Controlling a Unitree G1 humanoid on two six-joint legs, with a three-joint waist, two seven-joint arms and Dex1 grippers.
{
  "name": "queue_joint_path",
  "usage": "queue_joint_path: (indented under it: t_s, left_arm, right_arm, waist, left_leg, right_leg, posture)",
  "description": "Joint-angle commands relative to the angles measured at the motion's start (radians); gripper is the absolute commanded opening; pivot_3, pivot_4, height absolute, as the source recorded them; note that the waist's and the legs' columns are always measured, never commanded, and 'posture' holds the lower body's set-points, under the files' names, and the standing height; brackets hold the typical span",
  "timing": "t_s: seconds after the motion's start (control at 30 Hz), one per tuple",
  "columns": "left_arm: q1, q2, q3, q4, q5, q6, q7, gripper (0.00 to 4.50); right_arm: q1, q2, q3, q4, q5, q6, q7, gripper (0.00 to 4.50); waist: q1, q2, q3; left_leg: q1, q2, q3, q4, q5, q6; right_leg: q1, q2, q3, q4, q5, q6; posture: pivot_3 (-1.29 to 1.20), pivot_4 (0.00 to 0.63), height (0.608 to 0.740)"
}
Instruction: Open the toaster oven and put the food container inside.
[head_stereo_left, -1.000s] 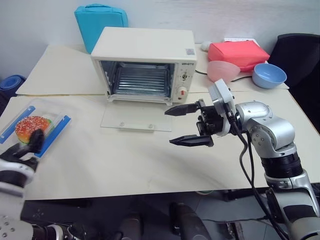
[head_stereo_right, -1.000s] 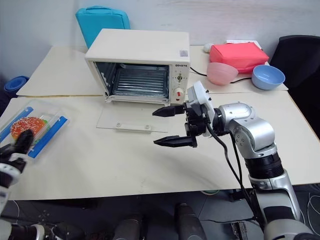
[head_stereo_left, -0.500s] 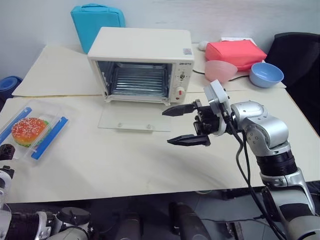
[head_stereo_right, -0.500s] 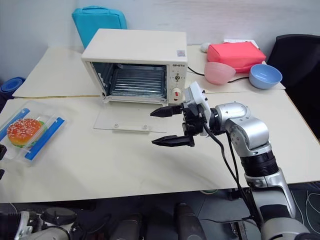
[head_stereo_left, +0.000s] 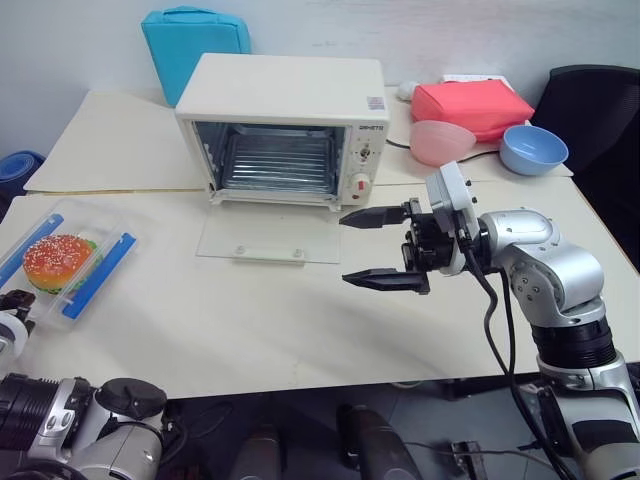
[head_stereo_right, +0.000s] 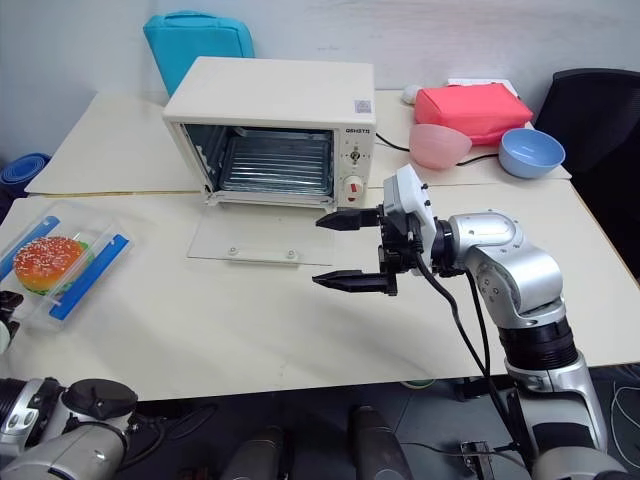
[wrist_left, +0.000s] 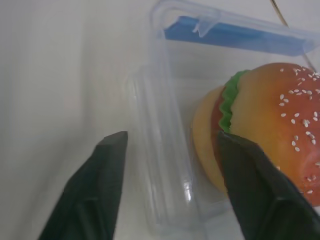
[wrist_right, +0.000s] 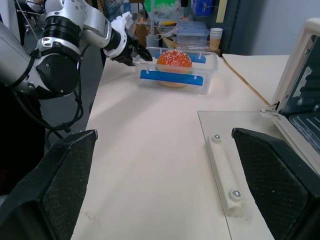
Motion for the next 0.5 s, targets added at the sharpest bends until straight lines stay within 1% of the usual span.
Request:
queue_joint_path:
  t_s: [0.03, 0.13, 0.17, 0.2, 0.3, 0.37, 0.5]
  left_arm:
    - [-0.041, 0.021, 0.019, -0.002, 0.024, -0.001, 0.021, 1.71]
    - [-0.039, 0.022, 0.005, 0.0, 0.04, 0.025, 0.026, 0.76]
    - [-0.028, 0.031, -0.013, 0.0, 0.041, 0.03, 0.021, 0.49]
    - [-0.018, 0.039, -0.03, -0.001, 0.042, 0.035, 0.014, 0.33]
    - [0.016, 0.084, -0.098, -0.007, 0.016, 0.045, -0.036, 0.33]
    - [0.027, 0.124, -0.149, -0.011, -0.027, 0.064, -0.098, 0.33]
    - [0.052, 0.176, -0.293, -0.028, -0.203, 0.073, -0.257, 0.33]
  right_arm:
    - [0.0, -0.021, -0.043, -0.041, 0.028, 0.003, -0.01, 4.5]
    - [0.003, -0.025, -0.044, -0.047, 0.031, 0.005, -0.014, 4.5]
    - [0.003, -0.026, -0.044, -0.046, 0.031, 0.005, -0.014, 4.5]
    - [0.004, -0.027, -0.046, -0.046, 0.032, 0.006, -0.014, 4.5]
    - [0.003, -0.042, -0.056, -0.043, 0.054, 0.037, -0.012, 4.5]
    - [0.006, -0.062, -0.07, -0.042, 0.08, 0.073, -0.01, 4.5]
    - [0.041, -0.099, -0.095, -0.064, 0.075, 0.063, -0.015, 4.5]
  waist:
    - [0.0, 0.0, 0.0]
    - [0.002, 0.0, 0.0]
    - [0.001, -0.001, 0.0]
    - [0.001, -0.002, 0.001]
    - [-0.002, -0.003, 0.001]
    - [-0.001, -0.003, 0.001]
    - [0.007, -0.004, 0.001]
  left_leg:
    - [0.0, 0.0, 0.0, 0.0, 0.0, 0.0]
    - [0.0, 0.0, -0.001, 0.0, 0.0, 0.0]
    - [0.0, 0.0, 0.0, 0.0, 0.0, 0.0]
    - [0.0, 0.0, 0.0, 0.0, 0.0, 0.0]
    - [0.0, 0.0, -0.001, 0.0, 0.0, 0.0]
    - [-0.001, 0.001, -0.001, 0.0, 0.0, 0.0]
    - [-0.001, 0.0, -0.003, -0.001, 0.0, 0.0]
  right_leg:
    - [0.0, 0.0, 0.0, 0.0, 0.0, 0.0]
    - [0.0, 0.0, 0.0, 0.0, 0.0, 0.0]
    - [0.0, 0.0, 0.0, 0.0, 0.0, 0.0]
    - [0.0, 0.0, 0.0, 0.0, 0.0, 0.0]
    - [0.0, 0.0, 0.0, 0.0, 0.0, 0.0]
    - [-0.001, 0.0, 0.0, 0.0, 0.0, 0.0]
    - [0.0, -0.002, 0.001, -0.002, 0.0, -0.001]
  posture:
    - [0.0, 0.15, 0.74]
    - [0.0, 0.15, 0.74]
    - [0.0, 0.15, 0.74]
    - [0.0, 0.15, 0.74]
    - [0.0, 0.15, 0.74]
    - [0.0, 0.15, 0.74]
    - [0.0, 0.15, 0.74]
